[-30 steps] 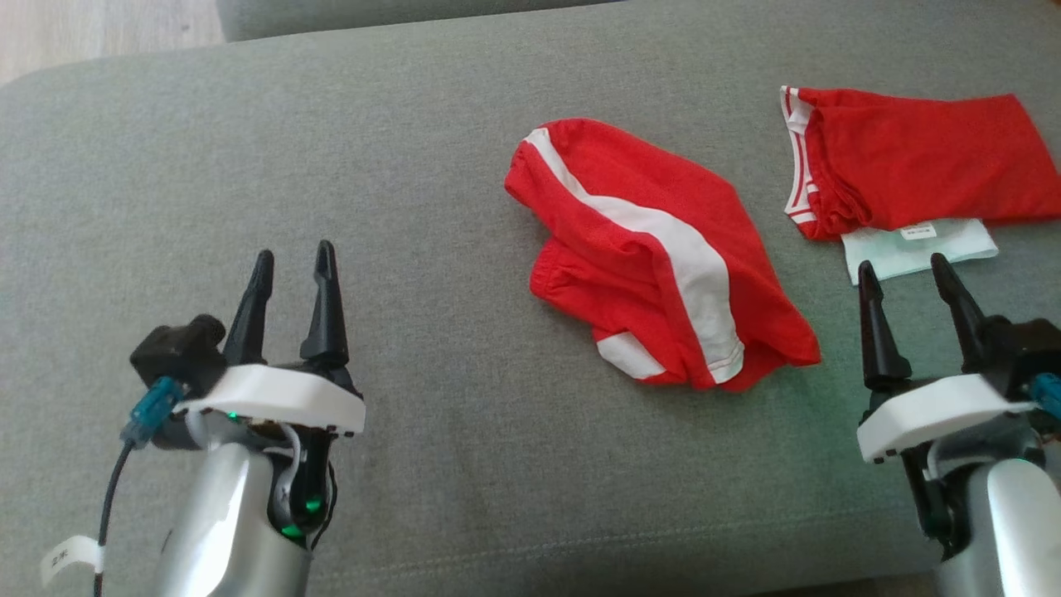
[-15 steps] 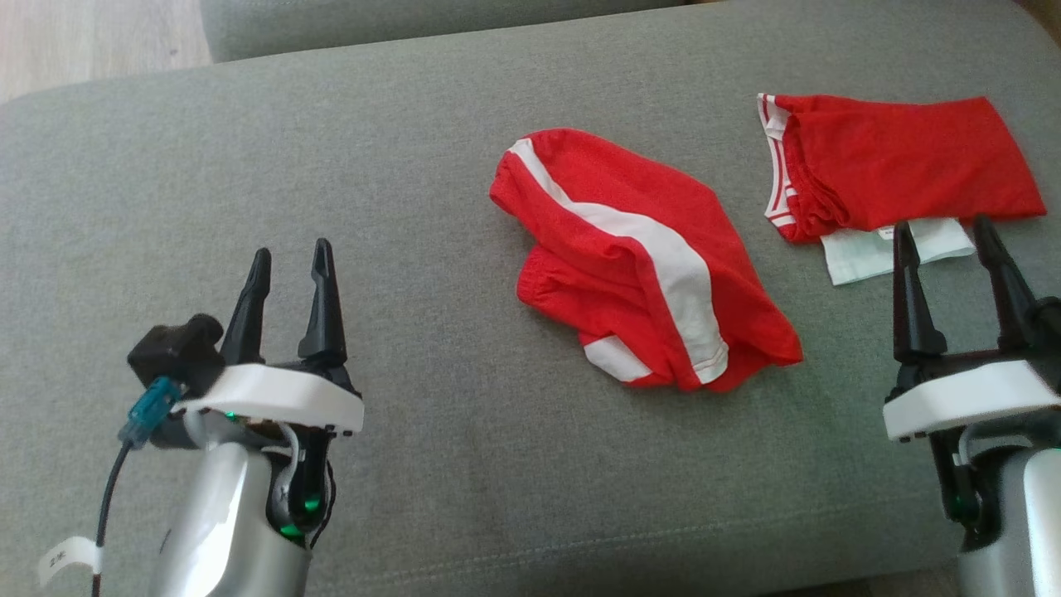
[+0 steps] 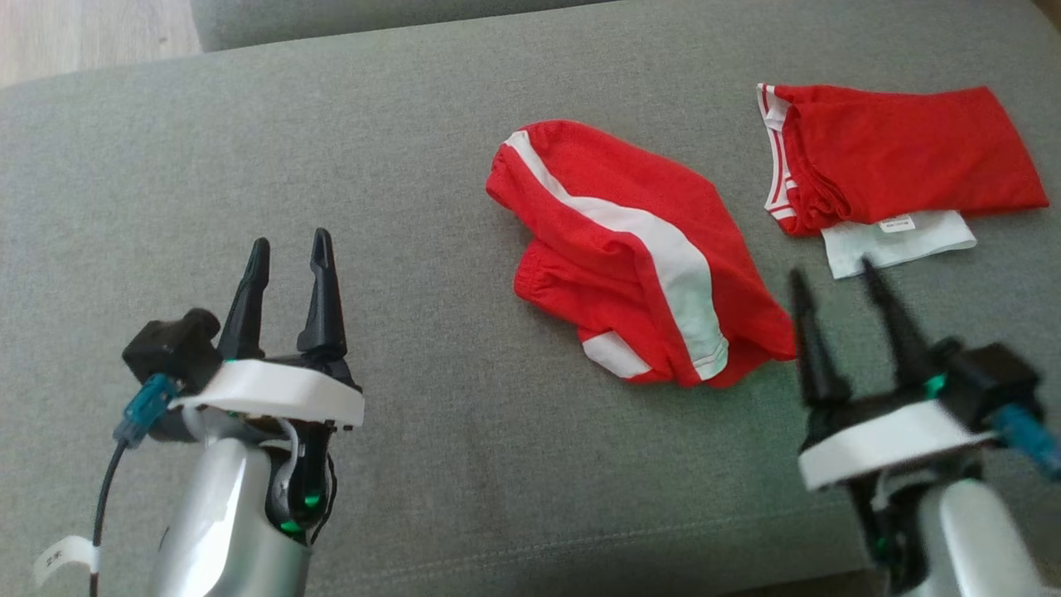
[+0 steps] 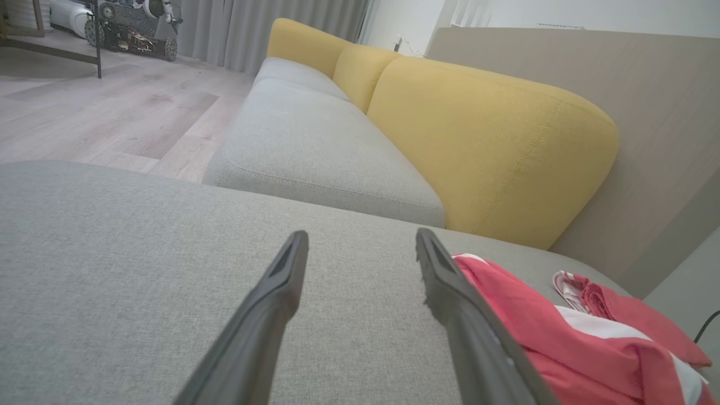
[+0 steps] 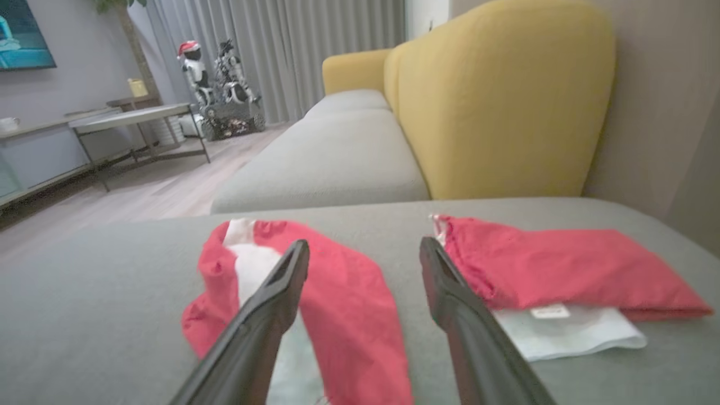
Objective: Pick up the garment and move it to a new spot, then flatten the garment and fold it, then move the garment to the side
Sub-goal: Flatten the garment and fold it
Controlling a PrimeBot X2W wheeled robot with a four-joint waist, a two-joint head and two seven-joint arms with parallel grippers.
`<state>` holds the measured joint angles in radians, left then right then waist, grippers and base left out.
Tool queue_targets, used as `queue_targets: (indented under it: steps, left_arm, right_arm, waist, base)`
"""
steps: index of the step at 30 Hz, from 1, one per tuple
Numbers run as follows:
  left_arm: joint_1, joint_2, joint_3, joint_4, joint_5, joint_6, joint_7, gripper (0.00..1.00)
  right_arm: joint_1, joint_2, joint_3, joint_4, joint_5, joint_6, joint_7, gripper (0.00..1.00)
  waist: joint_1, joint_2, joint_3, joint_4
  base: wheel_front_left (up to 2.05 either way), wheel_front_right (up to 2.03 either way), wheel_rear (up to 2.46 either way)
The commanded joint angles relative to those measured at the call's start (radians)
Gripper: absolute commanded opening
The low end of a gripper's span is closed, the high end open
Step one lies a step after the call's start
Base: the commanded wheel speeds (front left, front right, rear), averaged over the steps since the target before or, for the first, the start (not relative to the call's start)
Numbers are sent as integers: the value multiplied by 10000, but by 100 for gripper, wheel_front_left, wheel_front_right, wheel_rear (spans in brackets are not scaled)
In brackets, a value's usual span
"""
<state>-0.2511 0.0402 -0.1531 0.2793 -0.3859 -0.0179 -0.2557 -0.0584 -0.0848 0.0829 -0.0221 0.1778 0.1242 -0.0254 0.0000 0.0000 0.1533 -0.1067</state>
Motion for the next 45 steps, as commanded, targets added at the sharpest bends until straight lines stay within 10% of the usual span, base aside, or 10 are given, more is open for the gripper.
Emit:
queue_targets:
  steps: [1,32,33,34,35,45]
  left_arm:
    - [-336,101,242,-362,-32,3,-61,100]
    - [-616,101,4,-83,48,-107,-61,100]
    - [-618,101,12,-83,53,-110,-61,100]
    - [-618,101,22,-83,63,-108,-61,100]
    - [-618,101,31,-80,75,-106,-61,100]
    - [-1103,102,-121,359,473,-390,-61,100]
  right_arm:
    - [4,-31,369,-87,147,65,62,100]
    - [-1232,-412,1957,3578,-154,65,-733,100]
    - [-1256,-407,1969,3636,-134,65,-719,93]
    - [-1280,-407,1986,3692,-108,65,-699,29]
    - [-1303,-419,2010,3743,-89,65,-690,0]
    - [-1120,-840,2065,3306,-400,65,-436,0]
  waist:
    - [0,0,25,4]
    - [0,0,562,555]
    - [0,0,566,556]
    - [0,0,566,552]
    - [0,0,564,544]
    - [0,0,460,-107]
  base:
    - [0,0,0]
    - [0,0,0]
    - [0,0,0]
    - [0,0,0]
    - [0,0,0]
    - [0,0,0]
